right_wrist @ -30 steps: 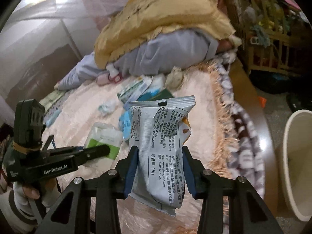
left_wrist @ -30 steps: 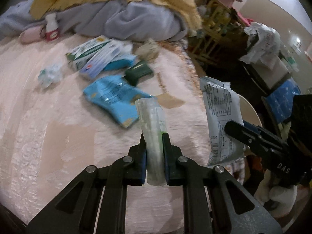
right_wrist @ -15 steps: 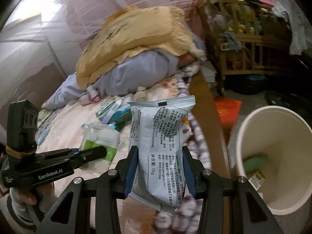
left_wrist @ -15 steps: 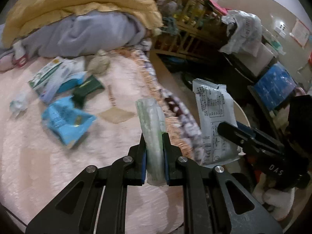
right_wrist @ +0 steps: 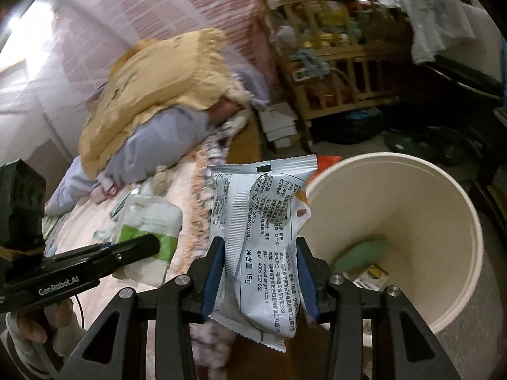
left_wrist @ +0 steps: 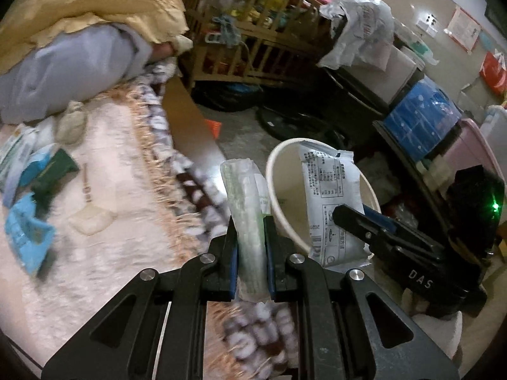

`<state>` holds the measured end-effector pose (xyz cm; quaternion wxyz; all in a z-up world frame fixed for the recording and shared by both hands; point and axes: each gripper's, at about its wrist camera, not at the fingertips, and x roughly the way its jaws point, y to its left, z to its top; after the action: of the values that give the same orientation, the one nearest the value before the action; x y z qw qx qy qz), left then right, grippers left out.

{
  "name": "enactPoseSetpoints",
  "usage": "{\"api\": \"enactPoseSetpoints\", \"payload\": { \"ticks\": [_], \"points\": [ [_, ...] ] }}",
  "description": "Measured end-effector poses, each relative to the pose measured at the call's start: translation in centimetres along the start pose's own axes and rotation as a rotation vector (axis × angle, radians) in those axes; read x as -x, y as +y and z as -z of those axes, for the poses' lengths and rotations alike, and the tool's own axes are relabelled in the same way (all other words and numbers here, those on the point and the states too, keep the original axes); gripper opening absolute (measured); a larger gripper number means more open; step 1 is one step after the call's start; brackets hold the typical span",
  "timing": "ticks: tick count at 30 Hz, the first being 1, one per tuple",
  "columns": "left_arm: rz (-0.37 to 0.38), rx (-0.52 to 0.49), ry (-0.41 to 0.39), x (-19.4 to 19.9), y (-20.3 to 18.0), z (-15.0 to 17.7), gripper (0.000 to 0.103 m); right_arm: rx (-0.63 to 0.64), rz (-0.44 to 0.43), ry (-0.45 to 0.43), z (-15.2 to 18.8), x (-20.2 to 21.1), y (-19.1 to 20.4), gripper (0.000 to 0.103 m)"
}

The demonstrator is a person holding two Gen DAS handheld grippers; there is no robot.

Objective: Collect trash
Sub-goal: 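Carry the snack packet and tissue pack over the white bucket and open both tools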

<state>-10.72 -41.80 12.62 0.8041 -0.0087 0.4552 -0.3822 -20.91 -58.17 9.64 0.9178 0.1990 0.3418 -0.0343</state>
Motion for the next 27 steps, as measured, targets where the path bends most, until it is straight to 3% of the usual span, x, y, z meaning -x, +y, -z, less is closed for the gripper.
{"api": "enactPoseSetpoints", "payload": {
  "ticks": [11,23,25,27],
  "points": [
    [0.059,-0.037,0.04,-4.2,-3.5,-1.3,0.012,-0.108,0.091,-0.01,-0.5,0.3,-6.0,0.042],
    [0.126,-0.027,0.06,-7.2,-5.0,-1.8,0.012,-0.172,0.16,-0.022,-0.4,0.1,-8.9,0.044],
    [0.138,-0.03,0.049,-7.3,-5.2,-1.9,0.013,-0.179,0.169,-0.027,-0.5,0.0,-9.0,0.048],
    [0.154,-0.029,0.048,-7.5,-5.4,-1.9,0.023,-0.186,0.183,-0.041,-0.6,0.2,-9.1,0.05]
  ]
}}
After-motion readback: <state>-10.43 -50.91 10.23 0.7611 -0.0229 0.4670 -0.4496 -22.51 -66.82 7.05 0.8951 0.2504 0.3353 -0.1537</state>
